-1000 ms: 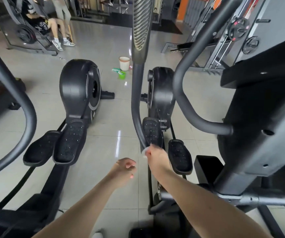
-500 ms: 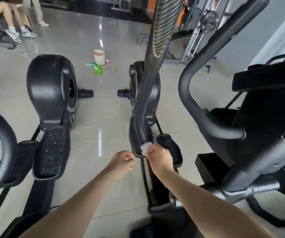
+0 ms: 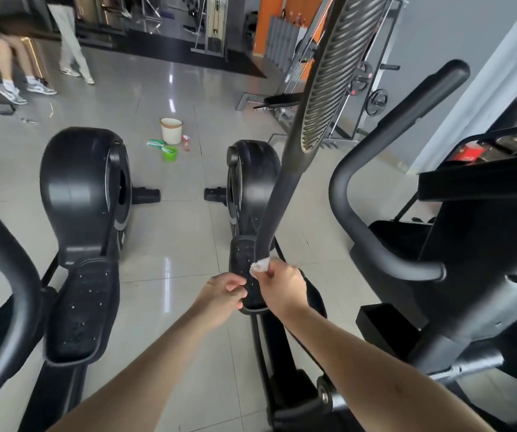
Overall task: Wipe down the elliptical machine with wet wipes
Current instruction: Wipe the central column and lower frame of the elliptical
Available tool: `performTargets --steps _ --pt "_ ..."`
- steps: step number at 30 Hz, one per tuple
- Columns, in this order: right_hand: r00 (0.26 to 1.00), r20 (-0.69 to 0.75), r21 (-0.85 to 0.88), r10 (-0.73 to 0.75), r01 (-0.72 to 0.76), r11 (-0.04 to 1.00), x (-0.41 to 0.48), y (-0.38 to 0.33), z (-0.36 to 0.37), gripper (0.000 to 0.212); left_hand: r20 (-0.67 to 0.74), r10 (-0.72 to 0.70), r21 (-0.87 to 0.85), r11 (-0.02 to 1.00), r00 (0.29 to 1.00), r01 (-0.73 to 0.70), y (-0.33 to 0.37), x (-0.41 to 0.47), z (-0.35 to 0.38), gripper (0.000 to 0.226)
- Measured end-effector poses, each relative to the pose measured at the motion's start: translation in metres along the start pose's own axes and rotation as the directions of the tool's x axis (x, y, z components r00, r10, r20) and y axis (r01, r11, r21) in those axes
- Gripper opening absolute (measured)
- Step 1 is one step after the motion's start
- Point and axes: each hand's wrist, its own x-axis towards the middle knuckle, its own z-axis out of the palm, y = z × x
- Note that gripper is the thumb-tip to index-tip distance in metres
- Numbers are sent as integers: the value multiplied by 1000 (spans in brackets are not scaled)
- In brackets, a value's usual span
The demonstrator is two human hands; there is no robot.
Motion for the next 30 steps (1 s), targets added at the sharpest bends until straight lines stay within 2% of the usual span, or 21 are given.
performTargets --steps 2,5,10,13,16,21,25,27,30 --pt "998 -48 32 -26 27 999 10 -22 -20 42 -13 27 10 1000 1000 -27 5 -2 -3 17" --pt "973 -229 81 -25 45 996 19 -58 -56 60 -16 65 0 998 998 -65 14 -2 -6 16" --pt "908 -419 322 32 115 940 20 -87 -93 59 -45 165 -44 985 985 -167 45 -2 -6 17" --pt "902 -424 428 82 120 896 19 -85 -78 53 -132 229 -33 971 964 -235 62 -5 -7 15" --pt "920 -364 479 146 50 876 17 -80 -56 51 -238 282 -1 957 929 -291 73 -7 -8 19" --pt "950 -279 484 140 13 875 15 -82 -63 49 -312 338 8 935 888 -353 91 -19 -9 21" --pt "914 -383 505 135 85 859 26 -112 -109 47 -347 427 -22 886 835 -462 113 -26 -10 25" --pt "913 -390 501 118 103 860 30 -123 -128 50 -377 468 -38 855 799 -518 126 -31 -13 29" --pt "906 -412 522 97 147 840 21 -119 -119 52 -419 528 5 815 739 -580 143 -36 -14 32"
